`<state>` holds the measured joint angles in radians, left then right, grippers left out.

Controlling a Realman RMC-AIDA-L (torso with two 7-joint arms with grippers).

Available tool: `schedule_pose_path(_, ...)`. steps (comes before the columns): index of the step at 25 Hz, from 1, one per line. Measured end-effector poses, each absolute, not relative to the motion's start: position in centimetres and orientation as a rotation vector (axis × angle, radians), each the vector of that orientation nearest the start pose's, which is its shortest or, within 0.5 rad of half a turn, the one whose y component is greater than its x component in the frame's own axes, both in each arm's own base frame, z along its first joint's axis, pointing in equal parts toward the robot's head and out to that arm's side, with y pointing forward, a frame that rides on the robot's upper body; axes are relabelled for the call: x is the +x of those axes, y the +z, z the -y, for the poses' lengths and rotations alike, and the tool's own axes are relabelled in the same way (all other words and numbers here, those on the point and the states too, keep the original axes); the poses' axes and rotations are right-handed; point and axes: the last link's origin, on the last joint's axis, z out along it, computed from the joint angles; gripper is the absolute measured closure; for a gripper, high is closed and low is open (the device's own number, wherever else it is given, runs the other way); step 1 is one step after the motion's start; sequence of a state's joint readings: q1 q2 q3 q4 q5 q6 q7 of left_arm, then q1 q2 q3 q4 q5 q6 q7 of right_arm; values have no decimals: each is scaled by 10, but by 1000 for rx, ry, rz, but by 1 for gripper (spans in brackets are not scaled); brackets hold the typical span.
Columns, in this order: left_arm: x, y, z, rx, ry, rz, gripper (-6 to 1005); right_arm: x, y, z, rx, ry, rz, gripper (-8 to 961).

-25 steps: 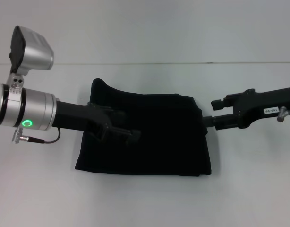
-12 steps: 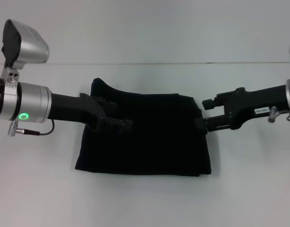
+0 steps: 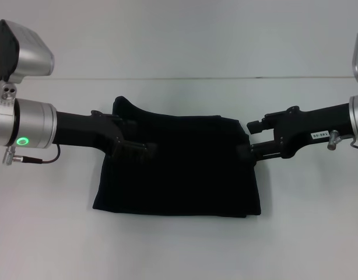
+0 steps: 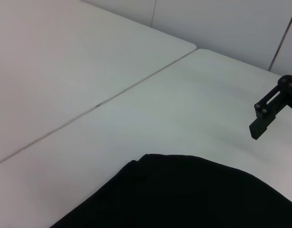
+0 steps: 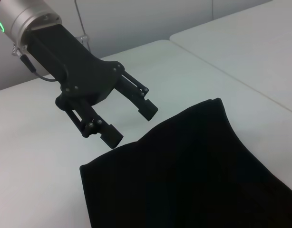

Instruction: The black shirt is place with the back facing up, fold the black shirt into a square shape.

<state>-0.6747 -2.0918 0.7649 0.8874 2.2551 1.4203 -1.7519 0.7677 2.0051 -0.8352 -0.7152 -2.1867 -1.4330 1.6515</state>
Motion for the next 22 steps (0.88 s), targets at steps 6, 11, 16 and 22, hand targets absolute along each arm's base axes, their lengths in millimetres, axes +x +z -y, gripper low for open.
schedule_pose_path(6,-222,16,-388,-2698,-296,691,176,208,13,-402,-2824,277,-548,240)
schedule_pose_path(11,-223,16,-388,-2698,-296,693,176,209,13,-401,-2823,278,-552,240)
schedule_pose_path(16,-223,15,-388,-2699,-296,696,176,210,13,-401,-2821,278,-560,240)
schedule_pose_path(22,-223,15,-388,-2699,-297,697,176,211,12,-400,-2822,278,-566,240)
